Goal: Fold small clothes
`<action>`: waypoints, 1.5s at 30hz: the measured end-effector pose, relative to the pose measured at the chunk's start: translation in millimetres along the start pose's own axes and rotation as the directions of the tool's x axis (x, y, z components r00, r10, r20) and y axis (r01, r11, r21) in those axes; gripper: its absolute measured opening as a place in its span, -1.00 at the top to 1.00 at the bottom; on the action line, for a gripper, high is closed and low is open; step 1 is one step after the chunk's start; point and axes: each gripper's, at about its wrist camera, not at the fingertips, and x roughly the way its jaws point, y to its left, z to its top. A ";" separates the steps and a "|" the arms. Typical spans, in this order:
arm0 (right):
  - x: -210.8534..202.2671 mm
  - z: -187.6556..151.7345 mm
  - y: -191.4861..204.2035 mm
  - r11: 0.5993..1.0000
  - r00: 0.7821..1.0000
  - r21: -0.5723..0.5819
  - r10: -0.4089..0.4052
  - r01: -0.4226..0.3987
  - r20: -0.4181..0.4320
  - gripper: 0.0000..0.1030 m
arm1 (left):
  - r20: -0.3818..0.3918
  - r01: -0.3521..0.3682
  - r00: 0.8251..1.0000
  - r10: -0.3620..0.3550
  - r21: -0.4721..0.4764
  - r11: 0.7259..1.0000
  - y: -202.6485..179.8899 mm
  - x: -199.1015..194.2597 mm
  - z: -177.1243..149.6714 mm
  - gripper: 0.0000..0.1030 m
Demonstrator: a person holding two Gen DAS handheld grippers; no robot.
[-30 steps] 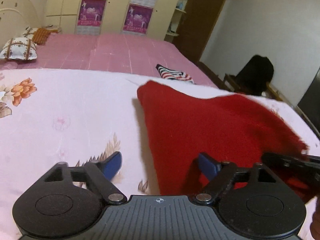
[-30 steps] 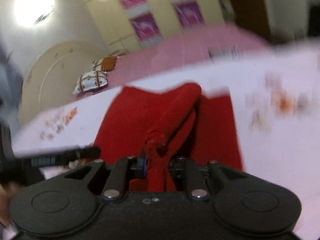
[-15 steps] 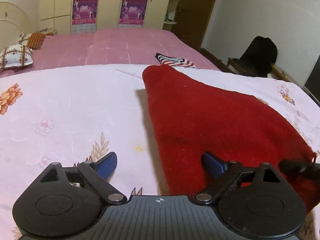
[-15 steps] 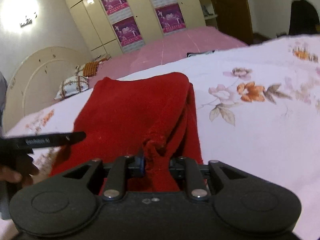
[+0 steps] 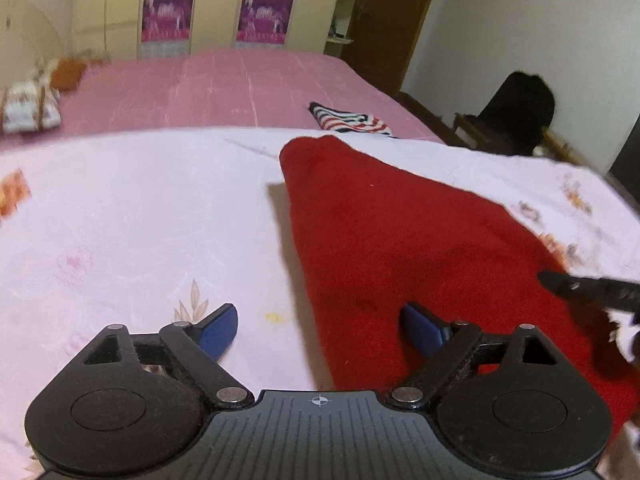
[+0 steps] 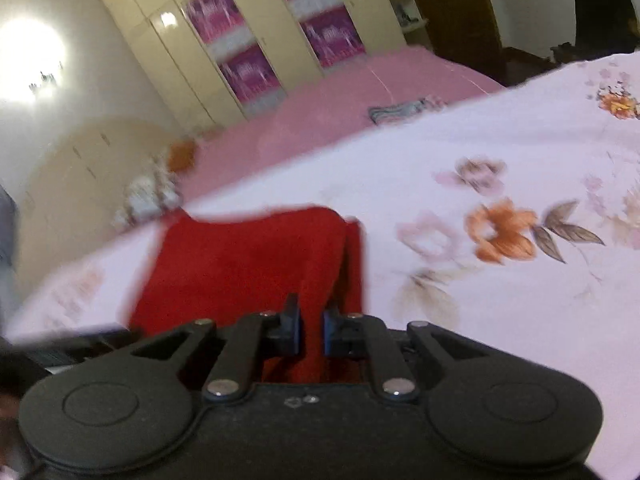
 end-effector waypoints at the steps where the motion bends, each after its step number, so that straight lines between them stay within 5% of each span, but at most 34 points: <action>1: -4.3 -0.7 -0.5 1.000 1.000 0.003 0.010 -0.010 0.000 0.82 | 0.007 -0.016 1.000 0.016 0.016 1.000 -3.5 -2.5 -0.2 -0.76; 4: -19.7 1.6 2.7 1.000 1.000 -0.008 0.006 -0.006 0.023 0.48 | 0.039 -0.042 0.998 0.041 0.013 0.999 -6.5 -27.3 -0.9 -0.75; 10: -81.8 -31.8 53.1 0.934 0.988 -0.357 0.055 0.000 0.146 0.51 | 0.084 -0.010 0.996 0.007 0.040 0.999 -34.9 -65.9 -35.9 -0.75; 13: -82.6 -58.2 78.1 0.875 0.989 -0.478 0.126 -0.073 0.079 0.63 | 0.063 -0.012 0.998 0.007 0.092 0.996 -59.4 -62.5 -55.8 -0.75; 16: -61.2 -84.8 87.5 0.800 1.000 -0.600 0.008 -0.007 -0.001 0.64 | 0.101 -0.093 0.992 0.070 0.245 0.965 -82.0 -66.7 -77.9 -0.75; 20: -77.6 -105.4 66.3 0.776 1.000 -0.630 -0.013 0.015 0.008 0.57 | 0.107 -0.069 0.993 0.041 0.271 0.960 -76.9 -90.8 -97.5 -0.75; 23: -104.0 -98.0 59.0 0.795 0.999 -0.607 0.028 -0.003 0.032 0.53 | 0.172 -0.041 0.985 0.004 0.214 0.976 -57.7 -116.8 -83.9 -0.75; 26: -109.0 -62.4 57.5 0.868 0.991 -0.496 0.086 -0.023 0.103 0.52 | 0.220 -0.024 0.976 -0.003 0.120 0.993 -43.0 -107.8 -44.6 -0.75; 30: -65.0 -20.1 50.6 0.943 0.988 -0.334 0.066 -0.016 0.139 0.47 | 0.153 0.000 0.988 -0.008 0.053 0.999 -30.8 -55.6 -8.9 -0.75; 32: -37.3 -16.4 48.1 0.942 0.996 -0.335 0.043 -0.013 0.082 0.50 | 0.044 0.001 0.999 -0.005 0.081 0.997 -25.4 -24.7 -9.8 -0.79; 36: -21.0 -21.8 34.3 0.929 1.000 -0.369 -0.021 0.028 0.023 0.54 | 0.041 0.009 0.999 -0.010 0.039 0.999 -17.0 -28.7 -10.1 -0.92; 38: -41.8 -8.7 24.0 0.964 1.000 -0.266 -0.014 0.021 0.028 0.35 | 0.050 0.058 0.997 -0.059 0.032 0.998 -14.3 -41.6 -10.0 -0.91; 40: -60.2 -0.8 -2.6 0.989 0.994 -0.105 0.107 -0.103 0.026 -0.53 | 0.010 0.154 0.988 -0.153 -0.024 0.988 -2.7 -44.0 -14.1 -0.91; 45: -49.4 -7.6 -41.7 0.959 0.952 0.136 0.268 -0.249 -0.145 -0.42 | -0.080 0.311 0.939 -0.336 -0.223 0.924 32.1 -25.0 -18.5 -0.61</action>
